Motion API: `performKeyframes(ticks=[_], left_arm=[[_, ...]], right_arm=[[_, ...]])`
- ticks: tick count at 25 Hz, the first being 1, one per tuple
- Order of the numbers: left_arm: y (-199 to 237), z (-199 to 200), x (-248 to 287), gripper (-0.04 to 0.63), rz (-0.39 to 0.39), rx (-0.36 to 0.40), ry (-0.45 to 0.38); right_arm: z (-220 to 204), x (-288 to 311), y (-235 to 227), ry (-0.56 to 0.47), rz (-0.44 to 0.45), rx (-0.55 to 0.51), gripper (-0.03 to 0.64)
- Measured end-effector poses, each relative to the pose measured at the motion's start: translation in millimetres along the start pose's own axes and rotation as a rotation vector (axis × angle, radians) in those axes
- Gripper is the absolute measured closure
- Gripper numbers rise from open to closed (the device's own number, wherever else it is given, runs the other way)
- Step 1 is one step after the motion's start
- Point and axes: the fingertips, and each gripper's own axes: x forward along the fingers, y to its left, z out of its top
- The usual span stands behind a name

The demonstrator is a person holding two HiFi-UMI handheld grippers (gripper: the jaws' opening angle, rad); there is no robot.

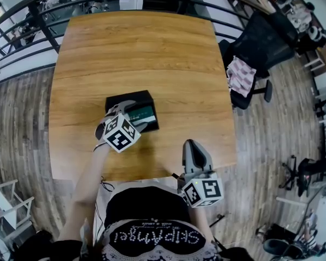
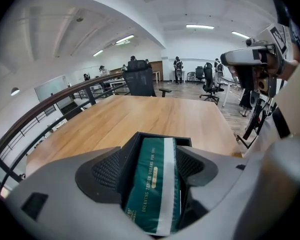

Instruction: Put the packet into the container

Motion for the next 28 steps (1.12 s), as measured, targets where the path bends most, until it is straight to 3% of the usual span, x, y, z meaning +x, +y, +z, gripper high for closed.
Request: performKeyframes(ticks=[5,7,11,19,28], left_arm=[[8.5,15.6,-15.9,0.256,0.05,-0.05,-0.081],[19.0,21.8,-24.5,0.364,0.1,-0.092,-0.132],[31.0,27.0,-38.9,0.396,0.156,-0.15,-0.181],[44.0,53.3,-83.4,0.515,0.3,-0.164,-0.299],[50.2,88.7,-154.3,0.561,0.43,-0.228,-0.475]], right_arm=[[3.4,-5.3,-2.2,-0.007,-0.008,-0.004,0.575],[6.6,-5.9,-3.9,-0.016,-0.013,-0.005,0.575],[10.8,-9.6,-12.7,-0.031,-0.034,-0.009,0.575],[27.3,-28.2,-42.7,-0.06,-0.097,-0.021,0.575],[47.7,-38.1,-47.7,-0.109,-0.088,-0.038,0.575]])
